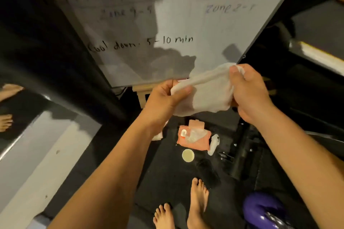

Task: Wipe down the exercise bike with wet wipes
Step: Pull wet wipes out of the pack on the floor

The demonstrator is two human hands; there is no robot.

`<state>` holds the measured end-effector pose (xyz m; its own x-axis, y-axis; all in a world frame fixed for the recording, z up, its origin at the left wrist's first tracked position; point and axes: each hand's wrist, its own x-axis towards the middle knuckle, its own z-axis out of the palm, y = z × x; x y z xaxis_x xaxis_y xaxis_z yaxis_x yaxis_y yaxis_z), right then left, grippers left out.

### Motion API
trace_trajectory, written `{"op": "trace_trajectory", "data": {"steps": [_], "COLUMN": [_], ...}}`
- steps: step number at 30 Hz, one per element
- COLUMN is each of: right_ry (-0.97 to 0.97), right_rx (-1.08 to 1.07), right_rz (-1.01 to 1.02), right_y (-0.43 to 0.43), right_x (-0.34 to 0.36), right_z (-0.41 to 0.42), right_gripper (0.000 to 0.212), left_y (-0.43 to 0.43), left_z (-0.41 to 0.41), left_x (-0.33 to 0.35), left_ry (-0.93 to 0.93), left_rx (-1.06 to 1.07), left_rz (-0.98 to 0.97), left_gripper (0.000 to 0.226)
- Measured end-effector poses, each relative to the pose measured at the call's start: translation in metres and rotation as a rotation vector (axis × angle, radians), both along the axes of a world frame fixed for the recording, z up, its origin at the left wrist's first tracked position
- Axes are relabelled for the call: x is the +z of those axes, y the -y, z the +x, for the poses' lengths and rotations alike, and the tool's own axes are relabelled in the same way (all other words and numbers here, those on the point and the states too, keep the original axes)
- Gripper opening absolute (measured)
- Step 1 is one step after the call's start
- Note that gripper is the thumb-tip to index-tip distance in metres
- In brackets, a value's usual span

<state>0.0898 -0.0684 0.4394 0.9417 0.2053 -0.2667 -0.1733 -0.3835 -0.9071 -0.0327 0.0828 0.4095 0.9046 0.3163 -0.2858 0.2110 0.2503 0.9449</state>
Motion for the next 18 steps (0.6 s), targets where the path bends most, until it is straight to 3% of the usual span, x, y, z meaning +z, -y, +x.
{"op": "trace_trajectory", "data": {"steps": [1,3,5,6,8,10,13,14,16,18], "right_ry": [-0.025,-0.162,-0.388,-0.498,-0.637,-0.596,-0.444,-0.443,-0.511,-0.56], "right_rx": [-0.061,-0.145,-0.088,-0.005,0.256,0.472,0.381,0.342,0.337,0.436], "right_rz": [0.038,0.302,0.643,0.703,0.614,0.451,0.527,0.606,0.73,0.651], "right_y": [-0.002,-0.005,-0.005,-0.008,-0.01,-0.01,-0.006,-0.003,0.006,0.015], "right_x": [0.036,0.104,0.157,0.17,0.196,0.225,0.274,0.289,0.305,0.317], "right_z": [-0.003,-0.014,-0.027,-0.037,-0.072,-0.107,-0.128,-0.133,-0.144,-0.164], "right_gripper": [0.016,0.019,0.04,0.052,0.063,0.044,0.008,0.005,0.016,0.024], "left_y": [-0.005,-0.012,-0.017,-0.018,-0.02,-0.02,-0.024,-0.024,-0.019,-0.007], "left_z": [-0.008,-0.025,-0.043,-0.047,-0.063,-0.079,-0.1,-0.105,-0.109,-0.11], "left_x": [0.028,0.087,0.146,0.166,0.216,0.265,0.314,0.327,0.349,0.369], "left_ry": [-0.006,0.017,0.054,0.07,0.093,0.136,0.197,0.193,0.197,0.177], "left_rx": [-0.011,0.0,0.072,0.093,0.116,0.135,0.188,0.219,0.257,0.267], "left_rz": [0.071,0.11,0.047,0.015,-0.021,-0.054,-0.01,0.038,0.096,0.138], "left_gripper": [0.031,0.041,0.041,0.039,0.033,0.026,0.029,0.031,0.036,0.037]}}
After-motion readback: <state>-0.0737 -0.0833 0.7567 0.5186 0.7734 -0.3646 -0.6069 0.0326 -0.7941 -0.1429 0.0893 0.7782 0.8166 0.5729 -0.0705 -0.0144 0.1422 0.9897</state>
